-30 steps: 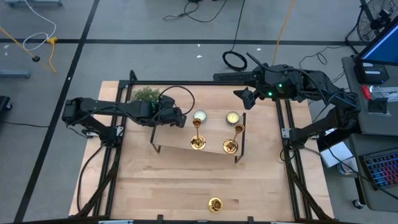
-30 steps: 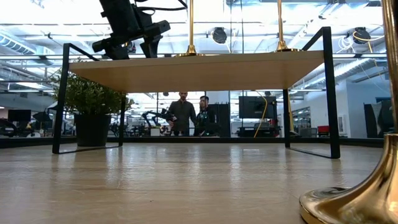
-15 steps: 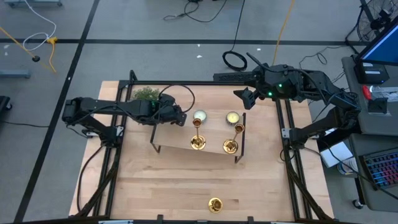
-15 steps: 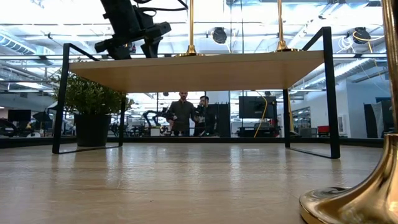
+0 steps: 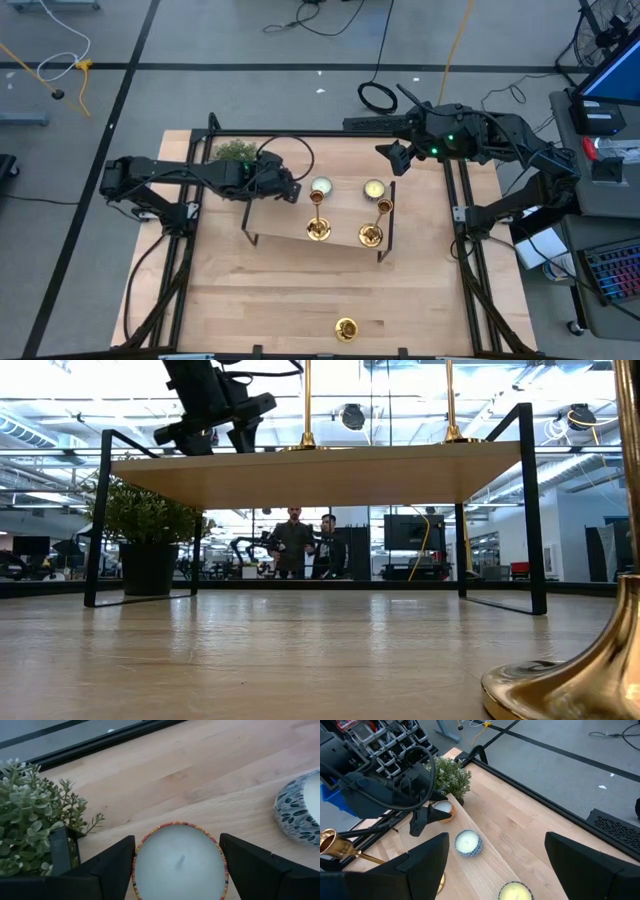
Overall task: Pick & Place candle stick holders
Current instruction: Put the scented candle on the shelf
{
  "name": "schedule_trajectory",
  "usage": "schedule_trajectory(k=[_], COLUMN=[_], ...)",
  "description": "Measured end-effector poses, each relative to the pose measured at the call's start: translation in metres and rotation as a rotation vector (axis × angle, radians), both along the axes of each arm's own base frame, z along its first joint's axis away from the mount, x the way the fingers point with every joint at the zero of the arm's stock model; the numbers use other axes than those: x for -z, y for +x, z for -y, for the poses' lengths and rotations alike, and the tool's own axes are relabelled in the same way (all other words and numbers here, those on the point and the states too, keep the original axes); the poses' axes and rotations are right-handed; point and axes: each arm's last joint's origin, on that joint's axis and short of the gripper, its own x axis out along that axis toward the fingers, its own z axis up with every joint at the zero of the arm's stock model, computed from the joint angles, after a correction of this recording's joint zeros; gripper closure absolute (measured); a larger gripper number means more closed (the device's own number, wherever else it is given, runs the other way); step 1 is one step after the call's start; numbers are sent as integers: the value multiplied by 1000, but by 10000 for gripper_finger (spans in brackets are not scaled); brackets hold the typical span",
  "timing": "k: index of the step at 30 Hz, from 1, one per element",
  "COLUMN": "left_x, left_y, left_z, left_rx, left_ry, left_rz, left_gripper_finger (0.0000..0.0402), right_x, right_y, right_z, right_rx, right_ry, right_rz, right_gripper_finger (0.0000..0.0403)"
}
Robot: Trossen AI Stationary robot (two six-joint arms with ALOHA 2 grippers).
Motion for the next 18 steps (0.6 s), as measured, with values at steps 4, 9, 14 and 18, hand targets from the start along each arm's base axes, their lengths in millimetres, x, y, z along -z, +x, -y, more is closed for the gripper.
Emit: schedule_trajectory(k=[4,9,14,18], left_x=[0,0,0,-1], left_y=[-1,-1,-1,0], left_z=[0,0,0,0], left_rx=[0,1,2,2], left_ry=[-1,5,5,8], left_rz=[-5,-7,-7,4], left_gripper_finger=[108,110,104,81], right_x=[0,0,0,0], right_y=[0,0,0,0], right_z=[0,0,0,0], right_rx=[0,0,0,0], right_ry=[0,0,0,0], right_rz=[0,0,0,0], right_gripper_finger=[78,78,78,78])
